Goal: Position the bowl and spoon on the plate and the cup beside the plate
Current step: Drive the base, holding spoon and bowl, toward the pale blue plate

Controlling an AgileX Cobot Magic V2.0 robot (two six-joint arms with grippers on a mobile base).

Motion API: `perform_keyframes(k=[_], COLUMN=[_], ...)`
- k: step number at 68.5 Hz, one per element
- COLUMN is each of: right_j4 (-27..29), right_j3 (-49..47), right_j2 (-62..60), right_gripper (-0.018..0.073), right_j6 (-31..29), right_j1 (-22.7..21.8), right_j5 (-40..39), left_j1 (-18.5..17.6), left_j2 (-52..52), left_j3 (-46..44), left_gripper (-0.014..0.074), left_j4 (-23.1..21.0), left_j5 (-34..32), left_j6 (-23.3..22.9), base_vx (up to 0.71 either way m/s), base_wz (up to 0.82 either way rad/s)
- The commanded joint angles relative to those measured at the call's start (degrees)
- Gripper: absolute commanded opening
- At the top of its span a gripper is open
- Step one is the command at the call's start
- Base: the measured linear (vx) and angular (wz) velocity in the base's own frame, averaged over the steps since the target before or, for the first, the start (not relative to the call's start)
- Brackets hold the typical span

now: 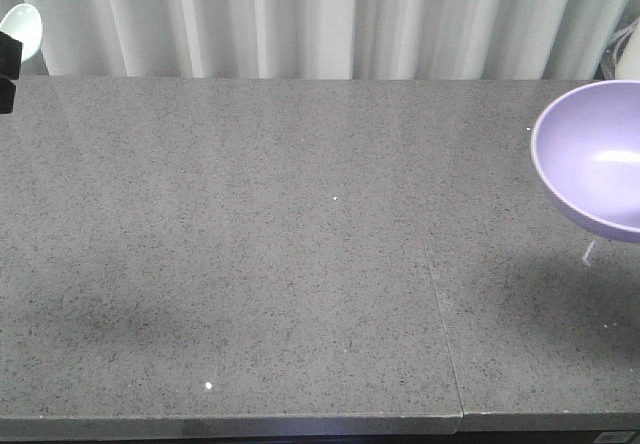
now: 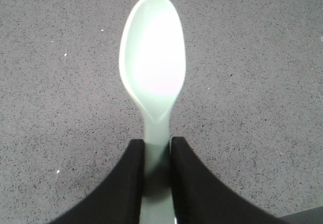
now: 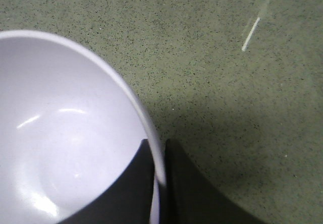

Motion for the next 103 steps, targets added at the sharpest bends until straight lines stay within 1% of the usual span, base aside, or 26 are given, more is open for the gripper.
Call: perform_keyframes(k=[1, 19, 103], right_j4=[-0.4, -0.8, -0.8], right_j3=[-1.5, -1.5, -1.5], right_j2=[-4.3, -8.7, -8.7], right_gripper=[-0.0010, -0.0010, -0.0010], right_j6=[-0.6, -1.4, -1.4], right_j1=[-0.3, -0.3, -0.3], right_j5=[-0.5, 0.3, 0.5], left_j1=[-0.3, -0.3, -0.3], left_j2=[-1.2, -1.2, -1.2], left_j3=[-1.3, -1.3, -1.3], left_gripper=[-0.0006, -0.0006, -0.0006], left_j4=[-0.4, -0.4, -0.4], left_j5=[-1.4, -1.4, -1.4], left_j6=[0.1, 0.1, 0.1], base_vx=[0.00, 0.00, 0.00], base_wz=[0.00, 0.00, 0.00])
